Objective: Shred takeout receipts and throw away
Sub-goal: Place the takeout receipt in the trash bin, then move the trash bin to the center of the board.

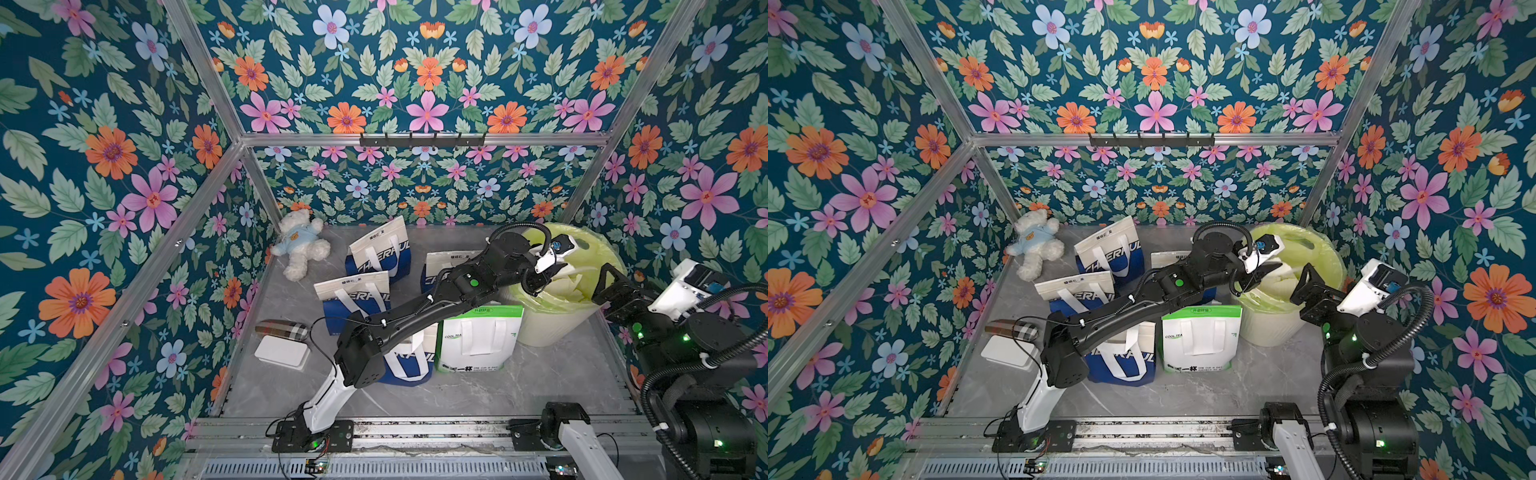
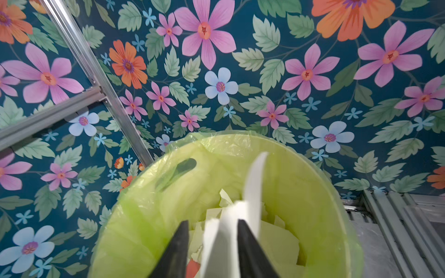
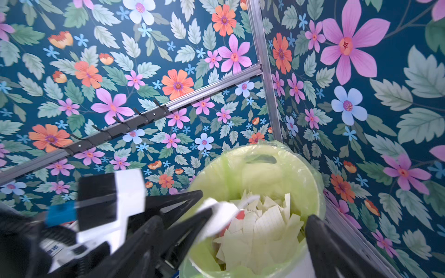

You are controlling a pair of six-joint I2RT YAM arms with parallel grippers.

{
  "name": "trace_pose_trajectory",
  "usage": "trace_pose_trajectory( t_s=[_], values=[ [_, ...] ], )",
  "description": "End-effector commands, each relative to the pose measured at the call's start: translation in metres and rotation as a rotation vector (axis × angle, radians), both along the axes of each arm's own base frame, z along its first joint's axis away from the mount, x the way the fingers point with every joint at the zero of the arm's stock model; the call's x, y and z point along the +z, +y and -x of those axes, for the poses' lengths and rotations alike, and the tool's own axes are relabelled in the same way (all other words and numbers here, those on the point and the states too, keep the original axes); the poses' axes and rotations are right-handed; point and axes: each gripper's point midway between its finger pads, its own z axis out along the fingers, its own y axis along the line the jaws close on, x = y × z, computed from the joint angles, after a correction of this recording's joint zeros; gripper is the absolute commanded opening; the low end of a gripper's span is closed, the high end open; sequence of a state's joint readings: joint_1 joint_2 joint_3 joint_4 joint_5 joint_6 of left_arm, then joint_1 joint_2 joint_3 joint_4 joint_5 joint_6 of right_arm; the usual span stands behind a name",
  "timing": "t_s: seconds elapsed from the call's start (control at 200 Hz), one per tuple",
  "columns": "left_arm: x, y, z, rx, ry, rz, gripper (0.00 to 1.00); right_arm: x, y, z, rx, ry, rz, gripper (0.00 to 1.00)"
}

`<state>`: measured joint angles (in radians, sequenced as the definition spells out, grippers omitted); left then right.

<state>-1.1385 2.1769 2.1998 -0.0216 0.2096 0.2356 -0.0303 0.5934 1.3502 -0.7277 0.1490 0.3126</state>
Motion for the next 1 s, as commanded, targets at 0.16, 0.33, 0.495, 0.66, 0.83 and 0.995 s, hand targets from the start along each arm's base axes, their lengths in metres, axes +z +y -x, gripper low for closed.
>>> trace_pose_trajectory(
  t_s=[0.16,0.33,0.495,0.66,0.83,0.995],
  values=[
    [0.027,-0.001,0.003,-0.018,0.012,0.129,0.99,-0.009,0.022,-0.009,0.125,0.042,-0.042,0.92],
    [0.054,0.014,-0.001,0.043,-0.073,0.168,0.99,-0.03,0.034,-0.019,0.192,0.132,-0.079,0.92],
    [0.114,0.071,-0.006,0.211,-0.244,0.274,0.99,-0.043,0.055,-0.022,0.315,0.201,-0.108,0.87],
    [0.161,0.161,-0.001,0.426,-0.363,0.268,0.99,-0.079,0.081,-0.002,0.446,0.354,-0.206,0.8],
    [0.161,0.283,0.013,0.671,-0.338,0.241,0.99,-0.135,0.084,0.03,0.428,0.513,-0.295,0.74],
    [0.12,0.398,0.022,0.941,-0.285,0.189,0.99,-0.193,0.069,0.032,0.312,0.616,-0.328,0.76]
  ],
)
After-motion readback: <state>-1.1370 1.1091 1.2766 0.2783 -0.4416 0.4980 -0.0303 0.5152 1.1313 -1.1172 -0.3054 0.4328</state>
